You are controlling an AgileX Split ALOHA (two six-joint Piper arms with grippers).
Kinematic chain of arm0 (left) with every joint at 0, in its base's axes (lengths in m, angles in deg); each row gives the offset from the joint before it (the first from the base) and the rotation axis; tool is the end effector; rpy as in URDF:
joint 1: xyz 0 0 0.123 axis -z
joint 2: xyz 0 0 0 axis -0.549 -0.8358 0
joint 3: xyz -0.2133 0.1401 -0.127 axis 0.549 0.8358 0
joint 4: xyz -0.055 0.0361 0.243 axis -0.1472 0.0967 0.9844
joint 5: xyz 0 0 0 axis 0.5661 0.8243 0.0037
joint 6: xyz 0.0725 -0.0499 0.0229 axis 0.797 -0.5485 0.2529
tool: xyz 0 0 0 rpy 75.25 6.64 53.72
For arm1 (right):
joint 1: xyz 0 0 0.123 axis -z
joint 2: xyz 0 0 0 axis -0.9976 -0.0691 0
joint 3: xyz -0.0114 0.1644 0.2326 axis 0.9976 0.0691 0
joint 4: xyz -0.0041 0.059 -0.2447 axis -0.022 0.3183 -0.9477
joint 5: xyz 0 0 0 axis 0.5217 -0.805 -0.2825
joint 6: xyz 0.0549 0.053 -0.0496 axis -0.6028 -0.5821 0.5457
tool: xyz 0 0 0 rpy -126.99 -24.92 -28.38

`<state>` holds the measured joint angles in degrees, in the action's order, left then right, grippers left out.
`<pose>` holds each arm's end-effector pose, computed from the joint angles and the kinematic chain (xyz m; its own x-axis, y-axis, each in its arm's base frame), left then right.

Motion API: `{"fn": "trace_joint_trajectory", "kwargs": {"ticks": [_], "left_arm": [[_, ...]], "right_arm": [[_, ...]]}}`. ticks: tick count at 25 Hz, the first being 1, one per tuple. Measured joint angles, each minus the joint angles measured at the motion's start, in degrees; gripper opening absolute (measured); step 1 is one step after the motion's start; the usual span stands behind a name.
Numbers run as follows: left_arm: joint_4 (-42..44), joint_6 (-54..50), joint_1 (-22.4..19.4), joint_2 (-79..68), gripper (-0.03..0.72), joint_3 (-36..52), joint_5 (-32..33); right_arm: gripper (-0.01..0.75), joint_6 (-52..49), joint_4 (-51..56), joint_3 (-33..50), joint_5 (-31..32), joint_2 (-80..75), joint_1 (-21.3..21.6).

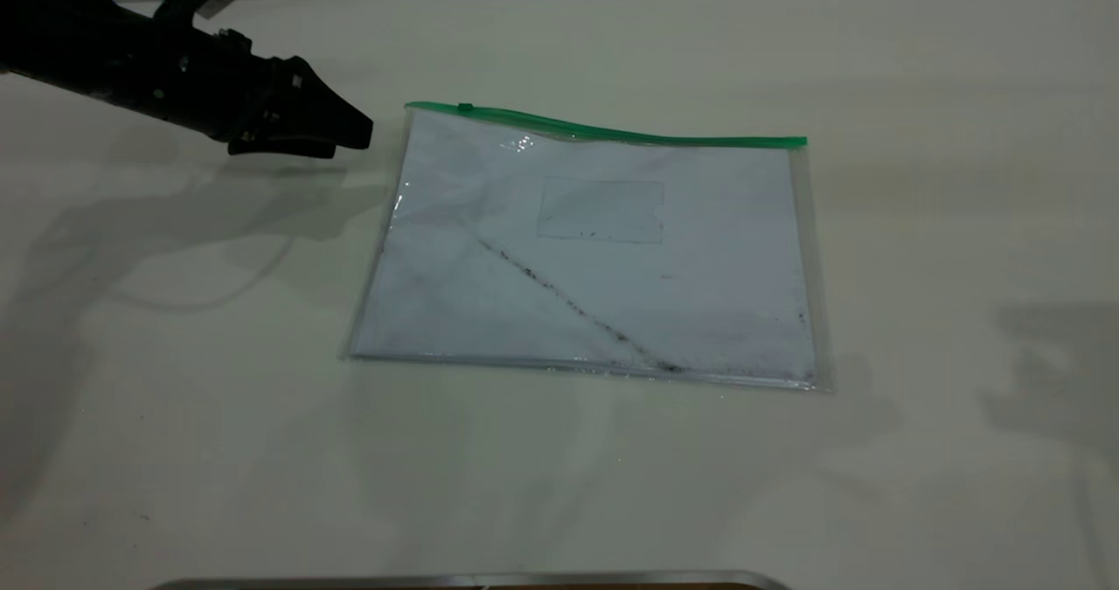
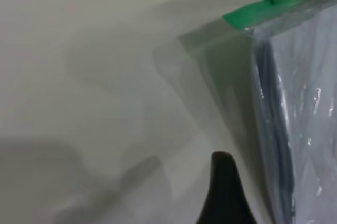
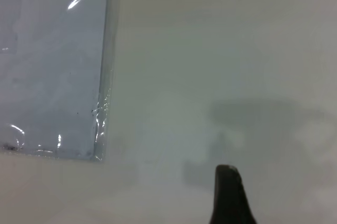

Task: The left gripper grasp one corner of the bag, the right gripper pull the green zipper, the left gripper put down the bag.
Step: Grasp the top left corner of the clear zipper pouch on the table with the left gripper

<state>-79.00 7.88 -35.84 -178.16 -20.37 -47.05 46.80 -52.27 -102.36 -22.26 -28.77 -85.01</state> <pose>0.4357 -0.0365 -0.0072 -0.8334 0.1441 -0.5336 0.4223 0.7889 -0.4465 0.2325 0.0023 0.2026 -0.8557 0.0584 -0.5141 0.0180 0.9964 0.0833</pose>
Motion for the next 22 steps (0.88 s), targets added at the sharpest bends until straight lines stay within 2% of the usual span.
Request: {"fn": "trace_joint_trajectory", "kwargs": {"ticks": [8,22], "left_arm": [[-0.12,0.61,3.21,-2.68,0.59,-3.68,0.03],[-1.99,0.68,6.34,-6.5,0.589,-8.34,1.8]], "right_arm": [[0.536,0.0,0.33,0.0,-0.29,0.0,0.0],[0.536,0.0,0.33,0.0,-0.51,0.0,0.0]]}}
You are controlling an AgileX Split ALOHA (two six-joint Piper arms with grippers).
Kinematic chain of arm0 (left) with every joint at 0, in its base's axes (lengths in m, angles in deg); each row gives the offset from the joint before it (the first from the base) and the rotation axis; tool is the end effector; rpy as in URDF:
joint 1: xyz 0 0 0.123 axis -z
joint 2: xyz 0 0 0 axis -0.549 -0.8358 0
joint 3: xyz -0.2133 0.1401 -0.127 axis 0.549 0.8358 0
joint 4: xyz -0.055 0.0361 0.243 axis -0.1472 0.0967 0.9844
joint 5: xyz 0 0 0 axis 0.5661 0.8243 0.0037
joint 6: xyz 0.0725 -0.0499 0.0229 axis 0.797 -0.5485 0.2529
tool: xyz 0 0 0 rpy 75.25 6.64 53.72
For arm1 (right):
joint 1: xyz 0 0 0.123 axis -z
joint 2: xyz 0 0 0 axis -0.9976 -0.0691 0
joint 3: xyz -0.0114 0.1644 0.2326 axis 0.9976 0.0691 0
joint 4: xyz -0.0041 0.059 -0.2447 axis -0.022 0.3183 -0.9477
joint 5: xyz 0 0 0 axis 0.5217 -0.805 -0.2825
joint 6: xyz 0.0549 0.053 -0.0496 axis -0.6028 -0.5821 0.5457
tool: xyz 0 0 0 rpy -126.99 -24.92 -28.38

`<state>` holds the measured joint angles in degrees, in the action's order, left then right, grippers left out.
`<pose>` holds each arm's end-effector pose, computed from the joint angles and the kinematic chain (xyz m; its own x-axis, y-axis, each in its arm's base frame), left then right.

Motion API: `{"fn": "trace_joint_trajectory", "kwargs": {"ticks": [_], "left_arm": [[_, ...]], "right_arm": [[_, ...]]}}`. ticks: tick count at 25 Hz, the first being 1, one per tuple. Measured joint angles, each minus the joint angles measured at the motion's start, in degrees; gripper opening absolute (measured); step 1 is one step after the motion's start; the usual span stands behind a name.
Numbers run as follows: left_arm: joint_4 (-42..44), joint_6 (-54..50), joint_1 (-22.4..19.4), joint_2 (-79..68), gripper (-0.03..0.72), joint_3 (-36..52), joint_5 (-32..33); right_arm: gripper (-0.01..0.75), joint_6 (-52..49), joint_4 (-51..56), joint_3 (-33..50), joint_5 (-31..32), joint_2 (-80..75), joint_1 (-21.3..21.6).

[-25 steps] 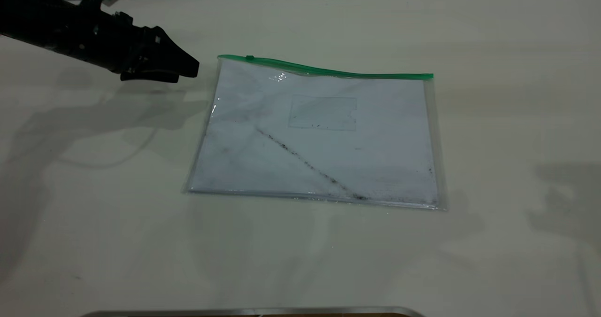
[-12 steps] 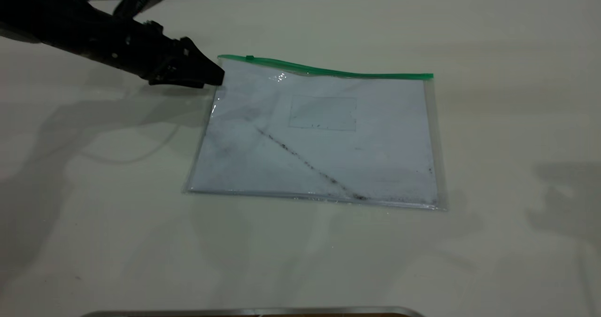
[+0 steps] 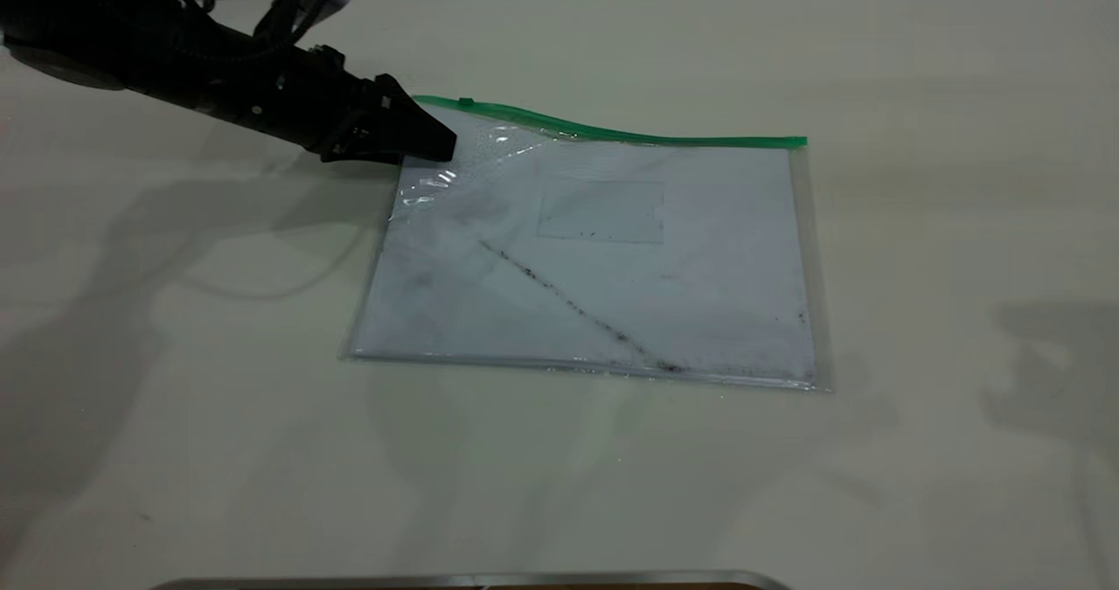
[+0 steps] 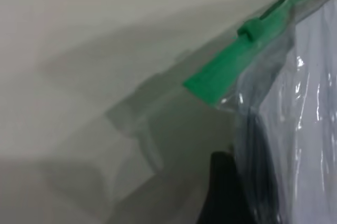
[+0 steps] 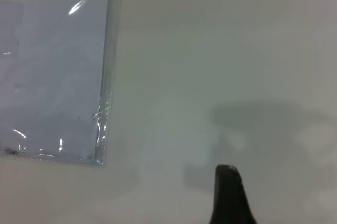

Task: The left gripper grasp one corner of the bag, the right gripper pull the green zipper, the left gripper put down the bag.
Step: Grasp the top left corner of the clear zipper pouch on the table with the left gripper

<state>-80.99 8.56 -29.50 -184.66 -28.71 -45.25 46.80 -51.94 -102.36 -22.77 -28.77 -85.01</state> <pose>0.4513 -0.0884 -0.0281 -0.7955 0.2085 -0.5689 0.5187 0.7197 -0.4615 0.2332 0.0024 0.2030 -0.8509 0.0643 -0.5214 0.0218 0.9960 0.0871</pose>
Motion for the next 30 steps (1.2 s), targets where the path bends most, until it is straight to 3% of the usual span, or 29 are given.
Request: {"fn": "trace_joint_trajectory", "kwargs": {"ticks": [4,8,16,17,23,30], "left_arm": [[-0.05,0.06,0.11,0.0,0.554,0.0,0.31],[0.02,0.18,0.11,-0.01,0.451,-0.07,0.31],[0.54,3.32,0.11,-1.76,0.077,-0.48,0.65],[0.54,4.66,0.11,-1.87,0.056,-0.48,1.11],[3.09,12.09,0.11,-1.87,0.053,-4.08,8.76],[17.08,13.16,0.11,-1.87,0.053,-14.23,19.25]], "right_arm": [[0.536,0.0,0.0,0.0,-0.03,0.0,0.0],[0.536,0.0,0.0,0.0,-0.03,0.0,0.0],[0.536,0.52,0.0,0.0,-0.07,0.0,0.0],[0.536,1.01,0.0,0.0,-0.07,0.0,0.0],[0.536,4.91,1.0,-0.18,-0.87,0.0,0.0],[0.536,16.03,8.45,-3.85,-1.64,-0.3,-3.11]]}}
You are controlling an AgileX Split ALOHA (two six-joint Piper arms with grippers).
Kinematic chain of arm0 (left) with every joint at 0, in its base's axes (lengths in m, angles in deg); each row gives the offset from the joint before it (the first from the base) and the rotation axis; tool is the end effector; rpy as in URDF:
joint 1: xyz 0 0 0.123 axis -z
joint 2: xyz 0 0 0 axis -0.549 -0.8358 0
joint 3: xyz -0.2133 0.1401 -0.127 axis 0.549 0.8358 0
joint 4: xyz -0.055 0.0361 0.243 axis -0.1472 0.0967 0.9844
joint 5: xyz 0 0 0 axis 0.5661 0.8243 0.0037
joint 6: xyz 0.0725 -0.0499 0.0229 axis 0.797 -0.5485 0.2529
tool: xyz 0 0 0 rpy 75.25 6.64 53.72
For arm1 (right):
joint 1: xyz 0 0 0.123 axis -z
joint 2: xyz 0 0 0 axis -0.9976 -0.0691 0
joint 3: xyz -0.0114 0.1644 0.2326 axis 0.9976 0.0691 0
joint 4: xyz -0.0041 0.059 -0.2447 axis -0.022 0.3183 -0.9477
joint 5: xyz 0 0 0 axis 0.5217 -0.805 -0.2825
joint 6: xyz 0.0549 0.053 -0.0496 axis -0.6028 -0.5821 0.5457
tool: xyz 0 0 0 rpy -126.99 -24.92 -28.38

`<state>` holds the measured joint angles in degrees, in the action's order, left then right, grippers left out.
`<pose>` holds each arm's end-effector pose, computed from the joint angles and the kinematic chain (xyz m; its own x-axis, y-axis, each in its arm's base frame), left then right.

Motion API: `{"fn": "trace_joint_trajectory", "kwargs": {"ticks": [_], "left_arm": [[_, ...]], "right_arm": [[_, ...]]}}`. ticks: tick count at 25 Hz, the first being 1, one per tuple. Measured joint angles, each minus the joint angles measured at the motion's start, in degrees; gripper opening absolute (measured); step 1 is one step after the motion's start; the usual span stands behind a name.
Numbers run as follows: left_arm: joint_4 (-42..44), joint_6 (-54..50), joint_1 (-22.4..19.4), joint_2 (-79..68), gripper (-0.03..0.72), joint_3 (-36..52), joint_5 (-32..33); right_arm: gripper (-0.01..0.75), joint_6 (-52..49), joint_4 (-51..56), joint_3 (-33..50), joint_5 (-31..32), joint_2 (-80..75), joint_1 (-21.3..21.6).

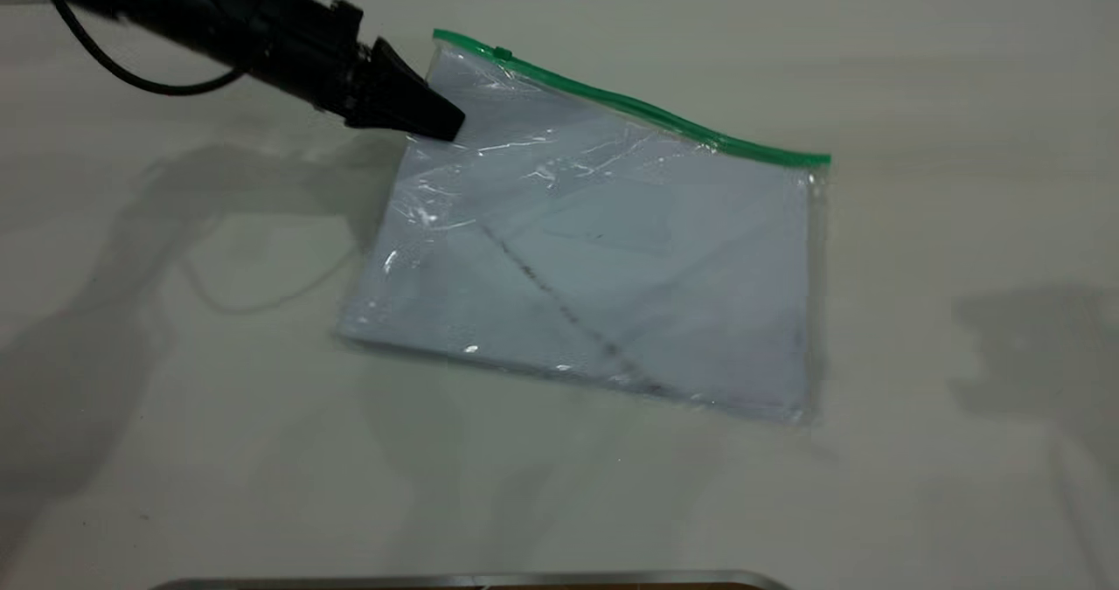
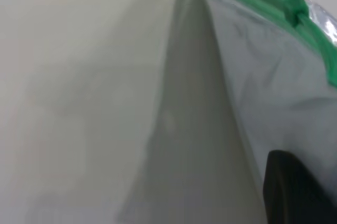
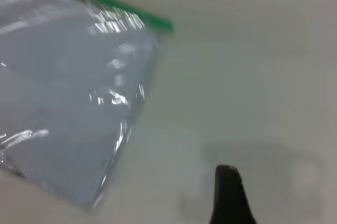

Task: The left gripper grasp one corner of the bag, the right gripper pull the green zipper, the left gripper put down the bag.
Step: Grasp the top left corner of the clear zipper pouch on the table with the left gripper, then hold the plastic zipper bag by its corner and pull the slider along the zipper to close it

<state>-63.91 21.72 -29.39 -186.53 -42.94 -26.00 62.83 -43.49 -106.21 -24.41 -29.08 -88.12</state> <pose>0.4700 -0.1034 0.0080 -0.3717 0.5502 -0.7477 0.9260 0.2767 -0.2567 0.2489 0.0200 0.2226 -0.7788 -0.1183 -0.6160 -0.1810 0.9827 0.0402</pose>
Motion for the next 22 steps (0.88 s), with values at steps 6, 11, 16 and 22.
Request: {"fn": "trace_joint_trajectory", "kwargs": {"ticks": [6,11,16,22], "left_arm": [[6.8,0.05,0.95,0.0,0.053,-6.67,5.55],[11.04,0.11,3.99,0.0,0.053,-11.99,6.21],[15.19,0.16,7.5,0.0,0.053,-15.87,6.41],[17.26,0.22,10.78,0.0,0.053,-18.37,6.87]], "right_arm": [[0.536,10.0,7.69,-3.8,-0.28,-4.86,-6.12],[0.536,15.62,11.79,-7.33,-0.39,-12.28,-8.88],[0.536,21.23,15.64,-11.79,0.29,-19.6,-9.34],[0.536,31.93,23.64,-17.06,2.69,-27.47,-9.34]]}}
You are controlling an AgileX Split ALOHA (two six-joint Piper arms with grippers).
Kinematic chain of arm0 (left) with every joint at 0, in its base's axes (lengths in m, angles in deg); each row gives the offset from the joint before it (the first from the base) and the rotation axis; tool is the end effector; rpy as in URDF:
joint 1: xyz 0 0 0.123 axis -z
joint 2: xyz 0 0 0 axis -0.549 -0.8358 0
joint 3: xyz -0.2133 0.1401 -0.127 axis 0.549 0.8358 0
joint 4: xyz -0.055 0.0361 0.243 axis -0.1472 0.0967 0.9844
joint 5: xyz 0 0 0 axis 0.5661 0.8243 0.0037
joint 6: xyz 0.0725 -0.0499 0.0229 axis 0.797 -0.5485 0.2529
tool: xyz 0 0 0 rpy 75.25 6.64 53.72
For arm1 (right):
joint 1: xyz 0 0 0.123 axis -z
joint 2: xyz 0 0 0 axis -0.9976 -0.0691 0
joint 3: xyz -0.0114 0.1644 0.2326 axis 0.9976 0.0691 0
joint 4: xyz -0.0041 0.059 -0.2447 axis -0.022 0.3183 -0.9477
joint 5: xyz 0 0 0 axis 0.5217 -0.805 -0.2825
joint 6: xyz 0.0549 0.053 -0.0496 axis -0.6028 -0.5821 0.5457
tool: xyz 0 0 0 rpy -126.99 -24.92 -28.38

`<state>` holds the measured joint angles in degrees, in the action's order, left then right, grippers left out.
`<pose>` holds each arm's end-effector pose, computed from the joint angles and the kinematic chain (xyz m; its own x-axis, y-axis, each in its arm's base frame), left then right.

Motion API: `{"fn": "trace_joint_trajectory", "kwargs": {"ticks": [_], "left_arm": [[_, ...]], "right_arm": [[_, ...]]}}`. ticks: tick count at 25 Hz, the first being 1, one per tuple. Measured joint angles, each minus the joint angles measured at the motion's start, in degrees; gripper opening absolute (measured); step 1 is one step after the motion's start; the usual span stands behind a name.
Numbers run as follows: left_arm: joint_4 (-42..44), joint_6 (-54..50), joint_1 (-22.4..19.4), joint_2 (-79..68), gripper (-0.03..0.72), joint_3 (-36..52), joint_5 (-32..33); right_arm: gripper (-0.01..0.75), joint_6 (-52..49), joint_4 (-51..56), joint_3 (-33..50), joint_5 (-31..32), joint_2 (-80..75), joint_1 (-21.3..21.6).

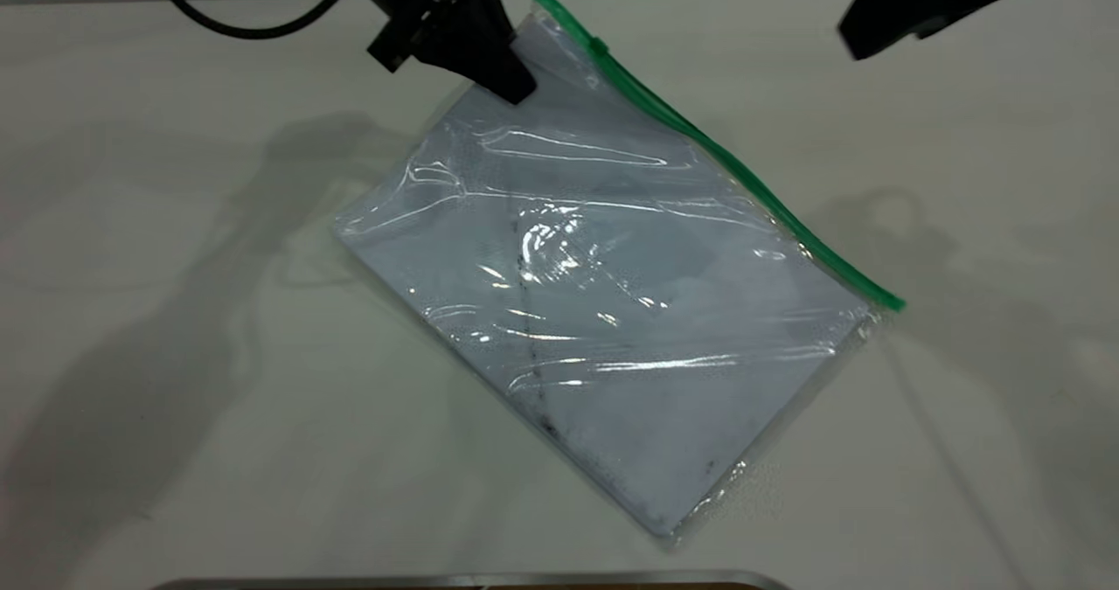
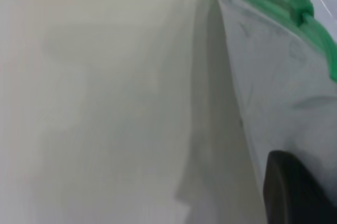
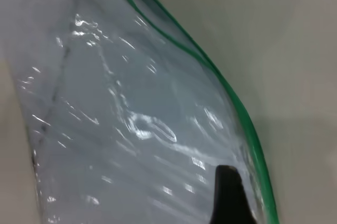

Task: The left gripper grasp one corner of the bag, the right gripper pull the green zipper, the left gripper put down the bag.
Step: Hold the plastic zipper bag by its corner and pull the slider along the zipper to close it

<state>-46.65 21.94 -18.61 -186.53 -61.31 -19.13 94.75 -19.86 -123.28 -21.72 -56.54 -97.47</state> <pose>0.4812 -0.1901 0.0677 0.1241 0.7168 -0.6861 0.9896 -0.1403 0.0325 0.3354 0.0940 0.1616 -0.7413 -0.4020 -0.5374 -0.5348 0.8376 0.1112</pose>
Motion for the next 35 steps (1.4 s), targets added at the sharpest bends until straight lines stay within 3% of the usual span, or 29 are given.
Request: {"fn": "trace_joint_trajectory", "kwargs": {"ticks": [13,30,35], "left_arm": [[0.41,0.17,2.84,0.0,0.053,-0.36,0.14],[0.35,1.7,6.86,0.0,0.052,-0.4,-0.94],[0.29,1.95,6.86,0.0,0.052,-0.4,-1.19]], "right_arm": [[0.536,35.75,27.42,-11.83,13.43,-15.63,0.0],[0.534,38.62,29.3,-13.81,17.38,-19.76,0.0],[0.483,38.62,29.36,-13.81,18.32,-19.76,0.0]]}}
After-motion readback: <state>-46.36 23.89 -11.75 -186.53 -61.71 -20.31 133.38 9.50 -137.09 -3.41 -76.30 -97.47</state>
